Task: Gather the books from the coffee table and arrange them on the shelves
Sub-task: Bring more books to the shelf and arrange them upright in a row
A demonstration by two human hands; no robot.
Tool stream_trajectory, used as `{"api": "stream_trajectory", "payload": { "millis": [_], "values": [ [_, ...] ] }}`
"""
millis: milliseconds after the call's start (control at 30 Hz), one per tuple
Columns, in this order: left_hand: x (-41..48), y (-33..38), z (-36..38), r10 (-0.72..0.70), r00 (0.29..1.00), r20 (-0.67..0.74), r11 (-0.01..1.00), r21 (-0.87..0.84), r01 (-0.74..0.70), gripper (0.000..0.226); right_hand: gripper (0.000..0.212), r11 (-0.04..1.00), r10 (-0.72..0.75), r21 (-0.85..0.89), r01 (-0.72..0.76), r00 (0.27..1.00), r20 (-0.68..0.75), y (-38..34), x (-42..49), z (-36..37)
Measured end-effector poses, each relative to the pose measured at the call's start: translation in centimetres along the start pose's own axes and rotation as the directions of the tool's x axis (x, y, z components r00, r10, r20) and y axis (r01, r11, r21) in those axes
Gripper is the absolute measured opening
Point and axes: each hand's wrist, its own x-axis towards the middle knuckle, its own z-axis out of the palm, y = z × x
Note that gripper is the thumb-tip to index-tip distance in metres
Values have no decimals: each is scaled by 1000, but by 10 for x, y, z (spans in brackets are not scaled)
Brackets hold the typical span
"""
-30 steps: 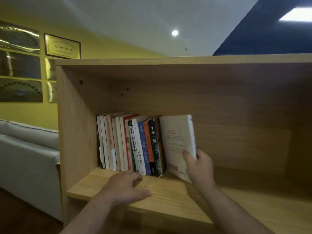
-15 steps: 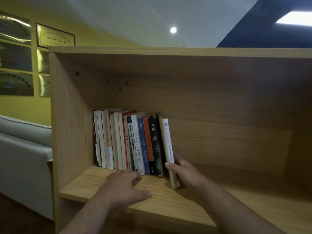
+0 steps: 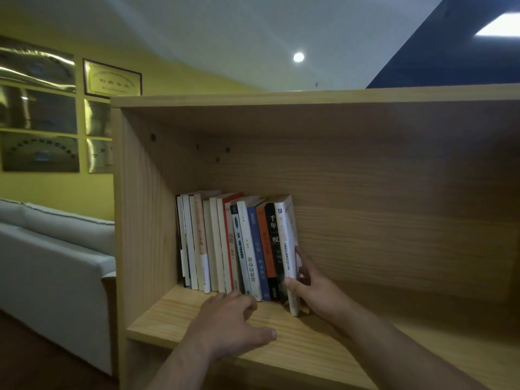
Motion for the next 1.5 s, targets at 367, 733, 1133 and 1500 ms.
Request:
{"api": "stream_trajectory", "payload": {
  "millis": [367, 733, 1133, 1500],
  "values": [
    [1, -1, -1, 9, 1000, 12, 1000, -12, -9, 82, 75, 999, -25, -25, 23, 997, -66, 17, 17, 10],
    [15, -19, -35, -121, 870, -477, 902, -418, -104, 37, 122, 965, -132, -240, 109, 988, -83, 31, 29, 14],
    [73, -14, -133, -241, 779, -578, 971, -141, 195, 48, 121, 968, -166, -205, 149, 984, -71, 36, 32, 11],
    [71, -9, -120, -263, 701, -663, 965, -185, 188, 56, 124, 961, -177, -227, 157, 982, -72, 38, 33, 11]
  ]
}}
